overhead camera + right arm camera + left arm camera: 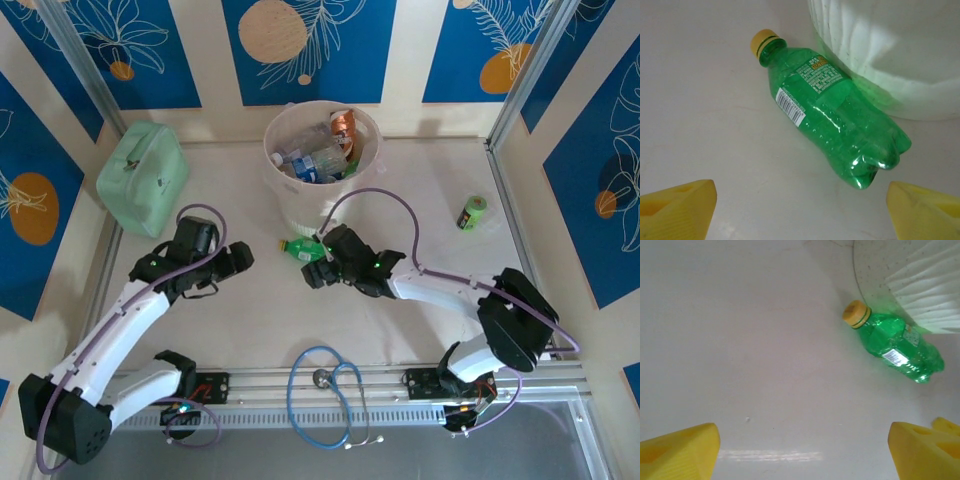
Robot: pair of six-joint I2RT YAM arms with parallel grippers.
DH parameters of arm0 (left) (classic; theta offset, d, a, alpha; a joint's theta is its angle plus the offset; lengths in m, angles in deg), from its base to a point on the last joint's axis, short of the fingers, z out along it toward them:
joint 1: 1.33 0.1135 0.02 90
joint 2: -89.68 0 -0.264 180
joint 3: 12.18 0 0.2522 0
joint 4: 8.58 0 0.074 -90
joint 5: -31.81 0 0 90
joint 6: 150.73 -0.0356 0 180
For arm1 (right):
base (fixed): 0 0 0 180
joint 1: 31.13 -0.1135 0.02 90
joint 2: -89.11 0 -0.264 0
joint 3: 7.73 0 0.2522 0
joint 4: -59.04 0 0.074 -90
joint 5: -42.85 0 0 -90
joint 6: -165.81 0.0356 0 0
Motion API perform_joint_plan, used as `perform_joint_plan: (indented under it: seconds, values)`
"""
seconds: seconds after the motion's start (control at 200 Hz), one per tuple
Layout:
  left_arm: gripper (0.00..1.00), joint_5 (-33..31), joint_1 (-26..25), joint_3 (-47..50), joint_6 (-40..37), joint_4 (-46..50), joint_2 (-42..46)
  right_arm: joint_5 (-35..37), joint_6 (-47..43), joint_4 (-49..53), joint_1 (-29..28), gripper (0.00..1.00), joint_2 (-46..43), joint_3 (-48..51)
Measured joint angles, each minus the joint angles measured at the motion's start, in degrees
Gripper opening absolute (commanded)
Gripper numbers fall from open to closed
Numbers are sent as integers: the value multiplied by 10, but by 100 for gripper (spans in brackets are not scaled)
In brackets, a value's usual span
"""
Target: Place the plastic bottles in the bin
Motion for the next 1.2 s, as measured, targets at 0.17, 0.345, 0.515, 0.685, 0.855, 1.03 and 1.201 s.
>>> perform_joint_plan:
  seconds: [0.17, 0.345, 0.515, 0.685, 0.855, 1.03, 1.201]
  values:
    - [87, 16, 1, 0, 11, -26, -1, 36, -26, -13, 0, 89, 56, -6]
    - [87, 21, 3, 0, 11, -30, -1, 68, -42, -15, 0, 87, 106, -30]
    - [87, 21, 5, 0, 11, -30, -1, 63, -47, -7, -19, 84, 120, -51]
    - [88, 22, 9, 0, 10, -40, -12, 39, -50, 1, -80, 84, 109, -53]
    - [88, 42, 20, 0, 12, -74, -75, 27, -24, 10, -95, 85, 52, -45]
    - [87, 64, 24, 0, 24, -110, -116, 27, 30, 10, -69, 85, -5, -36]
    - [88, 67, 26, 0, 27, -115, -115, 39, 85, 35, -59, 85, 47, -50]
